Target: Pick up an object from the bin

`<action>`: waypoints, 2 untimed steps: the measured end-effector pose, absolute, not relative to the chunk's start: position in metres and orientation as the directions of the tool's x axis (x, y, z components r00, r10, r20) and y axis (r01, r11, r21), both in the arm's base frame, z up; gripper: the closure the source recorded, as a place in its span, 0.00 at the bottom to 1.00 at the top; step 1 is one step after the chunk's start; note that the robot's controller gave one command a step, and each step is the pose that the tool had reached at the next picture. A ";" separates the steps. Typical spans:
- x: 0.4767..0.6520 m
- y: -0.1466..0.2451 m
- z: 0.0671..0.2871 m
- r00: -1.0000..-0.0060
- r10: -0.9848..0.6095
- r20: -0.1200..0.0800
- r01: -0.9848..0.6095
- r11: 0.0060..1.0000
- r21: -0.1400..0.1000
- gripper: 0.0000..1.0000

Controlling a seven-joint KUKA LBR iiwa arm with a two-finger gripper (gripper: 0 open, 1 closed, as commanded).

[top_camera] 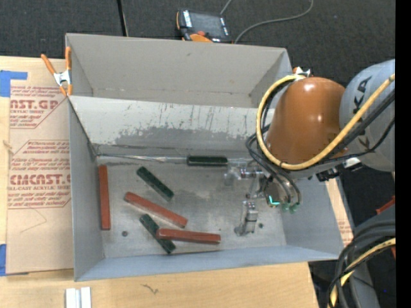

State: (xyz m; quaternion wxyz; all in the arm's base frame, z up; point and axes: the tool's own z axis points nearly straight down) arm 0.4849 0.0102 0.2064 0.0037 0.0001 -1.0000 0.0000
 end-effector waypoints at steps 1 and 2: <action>0.495 0.057 0.076 -0.952 -0.306 0.003 -0.306 0.952 0.002 0.00; 0.495 0.057 0.078 -0.953 -0.304 0.000 -0.304 0.953 0.001 1.00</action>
Offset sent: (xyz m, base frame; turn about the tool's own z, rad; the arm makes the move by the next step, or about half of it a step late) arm 0.0108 0.0458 -0.1276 -0.3090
